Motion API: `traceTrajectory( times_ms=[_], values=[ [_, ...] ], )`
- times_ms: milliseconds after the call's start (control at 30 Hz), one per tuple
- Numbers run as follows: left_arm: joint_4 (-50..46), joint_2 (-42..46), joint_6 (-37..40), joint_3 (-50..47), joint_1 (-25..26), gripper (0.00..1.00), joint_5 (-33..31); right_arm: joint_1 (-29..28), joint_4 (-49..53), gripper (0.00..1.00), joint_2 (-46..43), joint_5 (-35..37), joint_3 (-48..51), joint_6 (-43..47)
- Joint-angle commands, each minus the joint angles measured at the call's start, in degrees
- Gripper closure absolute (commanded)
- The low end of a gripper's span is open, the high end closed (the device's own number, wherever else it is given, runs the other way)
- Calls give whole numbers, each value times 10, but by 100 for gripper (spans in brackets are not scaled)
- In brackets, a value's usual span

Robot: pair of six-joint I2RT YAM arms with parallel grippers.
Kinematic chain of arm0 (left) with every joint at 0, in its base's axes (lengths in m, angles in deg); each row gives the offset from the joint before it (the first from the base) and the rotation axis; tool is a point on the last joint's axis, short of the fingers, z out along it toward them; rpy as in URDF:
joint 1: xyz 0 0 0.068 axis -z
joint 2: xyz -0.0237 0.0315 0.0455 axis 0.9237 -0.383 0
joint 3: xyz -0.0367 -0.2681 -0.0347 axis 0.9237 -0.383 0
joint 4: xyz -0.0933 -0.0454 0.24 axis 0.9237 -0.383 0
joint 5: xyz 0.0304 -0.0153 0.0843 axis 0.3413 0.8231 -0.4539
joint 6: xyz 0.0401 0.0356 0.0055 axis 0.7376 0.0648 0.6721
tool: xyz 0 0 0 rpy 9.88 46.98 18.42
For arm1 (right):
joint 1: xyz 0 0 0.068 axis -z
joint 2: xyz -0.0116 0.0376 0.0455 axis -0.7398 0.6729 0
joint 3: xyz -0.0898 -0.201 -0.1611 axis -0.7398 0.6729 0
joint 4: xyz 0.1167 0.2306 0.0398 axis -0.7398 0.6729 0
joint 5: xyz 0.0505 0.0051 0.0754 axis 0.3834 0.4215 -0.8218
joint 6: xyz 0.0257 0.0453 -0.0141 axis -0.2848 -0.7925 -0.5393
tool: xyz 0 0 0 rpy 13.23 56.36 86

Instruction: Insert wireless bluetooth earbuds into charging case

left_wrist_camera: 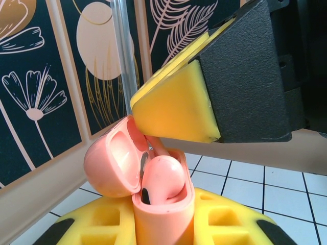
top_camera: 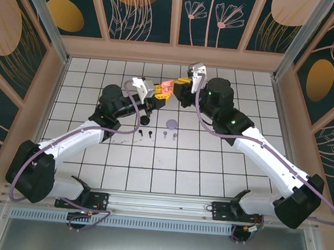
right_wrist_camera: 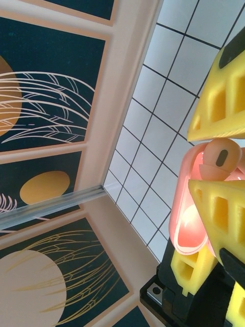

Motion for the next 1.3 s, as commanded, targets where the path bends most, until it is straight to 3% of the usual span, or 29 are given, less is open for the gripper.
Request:
traceTrajectory(
  times_ms=[0,667,1000,1267],
  values=[
    [30,-2,-2,19,3,100,14,3,-15,78,6,-4,11,1],
    [42,-13,-16,24,3,100,8,-85,40,78,40,89,2,110],
    [43,-19,-18,26,4,100,3,-91,51,70,41,111,2,112],
    [48,-22,-20,24,3,100,-4,-78,63,55,7,112,11,86]
  ],
)
